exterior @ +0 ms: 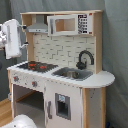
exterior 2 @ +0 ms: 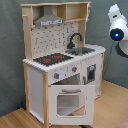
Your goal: Play with the kitchen
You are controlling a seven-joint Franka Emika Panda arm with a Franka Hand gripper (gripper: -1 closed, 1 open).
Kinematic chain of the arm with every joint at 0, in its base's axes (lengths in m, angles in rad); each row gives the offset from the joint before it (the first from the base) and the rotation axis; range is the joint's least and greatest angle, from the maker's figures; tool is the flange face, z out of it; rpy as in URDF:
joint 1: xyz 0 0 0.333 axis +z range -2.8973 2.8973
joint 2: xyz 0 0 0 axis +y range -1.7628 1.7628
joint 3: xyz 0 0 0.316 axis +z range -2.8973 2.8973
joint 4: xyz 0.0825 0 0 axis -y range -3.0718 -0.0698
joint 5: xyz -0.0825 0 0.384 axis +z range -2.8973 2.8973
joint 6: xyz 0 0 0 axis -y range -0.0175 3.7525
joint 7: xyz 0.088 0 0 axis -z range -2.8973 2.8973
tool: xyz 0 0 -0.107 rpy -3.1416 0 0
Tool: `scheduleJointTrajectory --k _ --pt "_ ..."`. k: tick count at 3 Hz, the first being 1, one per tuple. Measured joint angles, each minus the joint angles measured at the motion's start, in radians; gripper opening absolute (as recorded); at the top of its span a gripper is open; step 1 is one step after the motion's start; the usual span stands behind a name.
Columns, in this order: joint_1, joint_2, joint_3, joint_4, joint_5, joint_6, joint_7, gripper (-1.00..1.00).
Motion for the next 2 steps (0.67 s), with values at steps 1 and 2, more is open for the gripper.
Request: scheduleJointTrajectory --k 1,2 --pt "-0.021 0.005 -0.010 -0.030 -0.004 0.055 0.086 1.00" --pt "-0.055 0.006 -0.023 -0.055 -0.004 0.126 0.159 1.00"
